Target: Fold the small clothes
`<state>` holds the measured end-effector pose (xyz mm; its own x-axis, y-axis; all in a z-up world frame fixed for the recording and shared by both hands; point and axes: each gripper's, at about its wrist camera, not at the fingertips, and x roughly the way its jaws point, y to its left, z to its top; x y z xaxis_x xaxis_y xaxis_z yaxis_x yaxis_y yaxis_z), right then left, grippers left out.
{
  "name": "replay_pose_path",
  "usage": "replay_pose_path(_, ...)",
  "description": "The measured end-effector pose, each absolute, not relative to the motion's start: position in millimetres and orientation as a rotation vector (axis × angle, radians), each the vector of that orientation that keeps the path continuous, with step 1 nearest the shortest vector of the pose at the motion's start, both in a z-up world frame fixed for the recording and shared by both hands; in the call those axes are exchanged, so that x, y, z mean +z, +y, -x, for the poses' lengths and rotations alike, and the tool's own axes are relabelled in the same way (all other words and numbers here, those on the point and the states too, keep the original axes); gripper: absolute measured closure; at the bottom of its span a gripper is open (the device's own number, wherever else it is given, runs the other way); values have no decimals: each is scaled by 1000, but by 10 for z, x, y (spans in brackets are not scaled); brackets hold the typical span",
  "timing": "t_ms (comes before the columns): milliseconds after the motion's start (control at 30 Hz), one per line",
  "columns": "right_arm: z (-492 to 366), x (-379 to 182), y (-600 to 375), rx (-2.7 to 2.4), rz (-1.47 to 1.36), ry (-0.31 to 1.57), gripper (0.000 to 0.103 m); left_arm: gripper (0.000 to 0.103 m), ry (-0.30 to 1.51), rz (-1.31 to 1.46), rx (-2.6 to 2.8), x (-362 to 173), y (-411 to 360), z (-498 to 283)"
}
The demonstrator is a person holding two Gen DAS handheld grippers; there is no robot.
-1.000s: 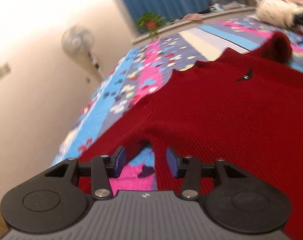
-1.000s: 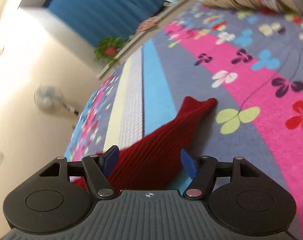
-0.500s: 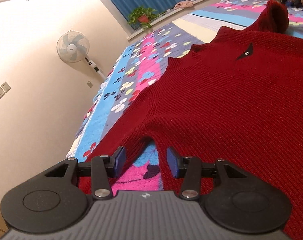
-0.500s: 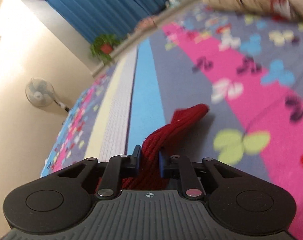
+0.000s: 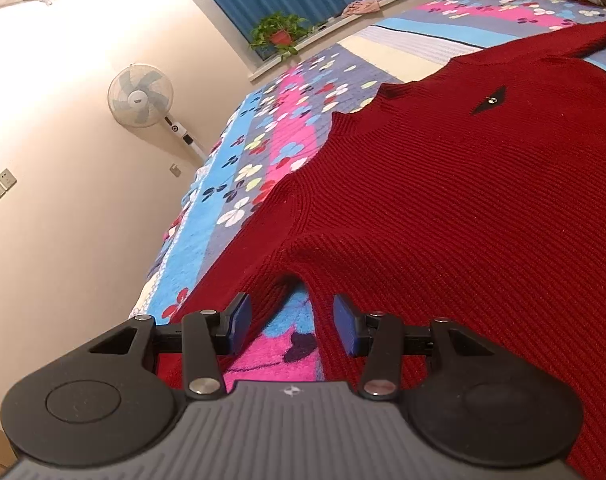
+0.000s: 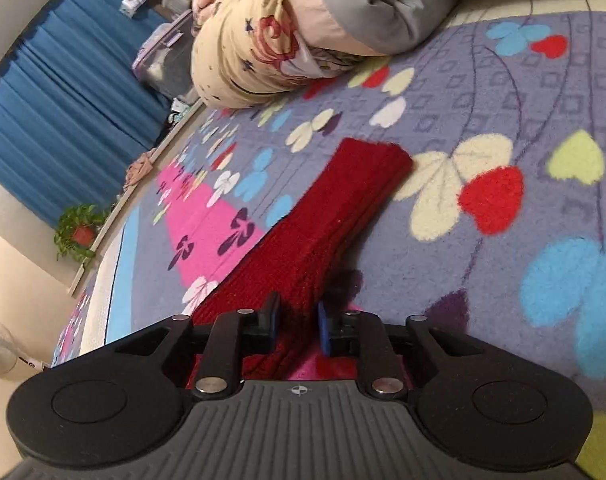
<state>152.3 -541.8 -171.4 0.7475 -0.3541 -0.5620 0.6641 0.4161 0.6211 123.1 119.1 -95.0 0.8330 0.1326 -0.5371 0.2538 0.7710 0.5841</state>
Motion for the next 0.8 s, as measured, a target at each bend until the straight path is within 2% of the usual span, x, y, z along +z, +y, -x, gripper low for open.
replay_pose_path(67, -1601, -1673, -5396, -654, -910, 386, 80, 52, 598, -701, -68, -963, 1203, -1235)
replay_pose_path(133, -1668, -1651, -5400, -668, -862, 424, 90, 52, 606, -694, -63, -963, 1233, -1250)
replay_pose_path(167, -1709, -1644, -5413, -686, -838, 447, 89, 52, 614, -680, -61, -957, 1251, -1263)
replay_pose_path(200, -1737, -1601, -5384, -701, -815, 468, 88, 52, 622, -662, -59, -945, 1268, -1273)
replay_pose_path(300, -1718, -1440, -5261, -804, -719, 524, 63, 52, 643, -608, -48, -907, 1322, -1308)
replay_pose_path(333, -1698, -1373, -5185, -817, -670, 534, 61, 52, 647, -591, -46, -894, 1332, -1308)
replay_pose_path(467, -1579, -1166, -4876, -665, -539, 593, 61, 51, 634, -505, -53, -784, 1397, -1252)
replay_pose_path(667, -1104, -512, -4139, -368, -401, 594, 61, 48, 615, -396, -50, -595, 1510, -1027)
replay_pose_path(800, -631, -209, -3629, -173, -371, 608, 57, 48, 643, -317, -81, -506, 1587, -770)
